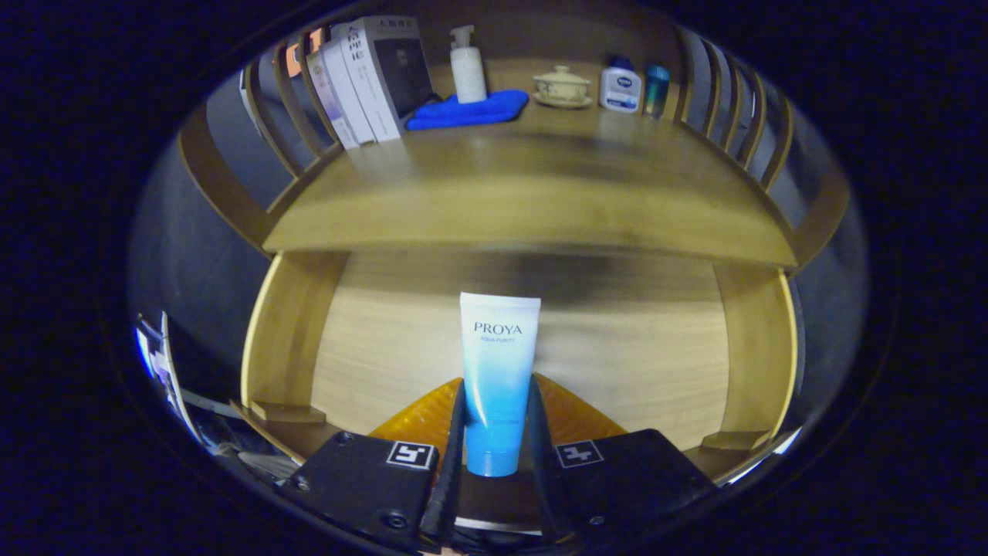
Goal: Pull open the drawer, take out the items inside it, and place them on the countertop above the cabinet.
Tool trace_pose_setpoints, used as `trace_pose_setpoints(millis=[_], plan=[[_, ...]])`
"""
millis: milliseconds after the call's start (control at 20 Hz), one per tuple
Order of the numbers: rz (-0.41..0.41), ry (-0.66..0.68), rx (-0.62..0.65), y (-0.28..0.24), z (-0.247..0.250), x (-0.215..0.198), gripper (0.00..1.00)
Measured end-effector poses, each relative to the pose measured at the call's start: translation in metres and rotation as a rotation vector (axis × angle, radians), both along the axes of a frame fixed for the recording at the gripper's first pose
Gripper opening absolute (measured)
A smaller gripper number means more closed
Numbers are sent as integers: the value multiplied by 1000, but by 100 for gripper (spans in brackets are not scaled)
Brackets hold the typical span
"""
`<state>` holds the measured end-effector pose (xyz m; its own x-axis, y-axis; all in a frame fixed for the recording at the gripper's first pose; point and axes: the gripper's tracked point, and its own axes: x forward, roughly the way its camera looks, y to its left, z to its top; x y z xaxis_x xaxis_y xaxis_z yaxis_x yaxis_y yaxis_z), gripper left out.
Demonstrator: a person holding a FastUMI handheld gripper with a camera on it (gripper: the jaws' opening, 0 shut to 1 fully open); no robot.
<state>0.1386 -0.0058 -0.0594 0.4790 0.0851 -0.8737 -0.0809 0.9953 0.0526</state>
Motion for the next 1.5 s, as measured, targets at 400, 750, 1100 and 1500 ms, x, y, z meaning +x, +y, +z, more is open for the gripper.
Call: trace_pose_setpoints(millis=[400,750,1100,1500], plan=[[-38,-82,-28,-13,69,62,44],[-80,-57,-94,-21,63,124,44],[-116,-9,-100,-24,44,140,44],[-140,-67,-87,-29,43,142,52]])
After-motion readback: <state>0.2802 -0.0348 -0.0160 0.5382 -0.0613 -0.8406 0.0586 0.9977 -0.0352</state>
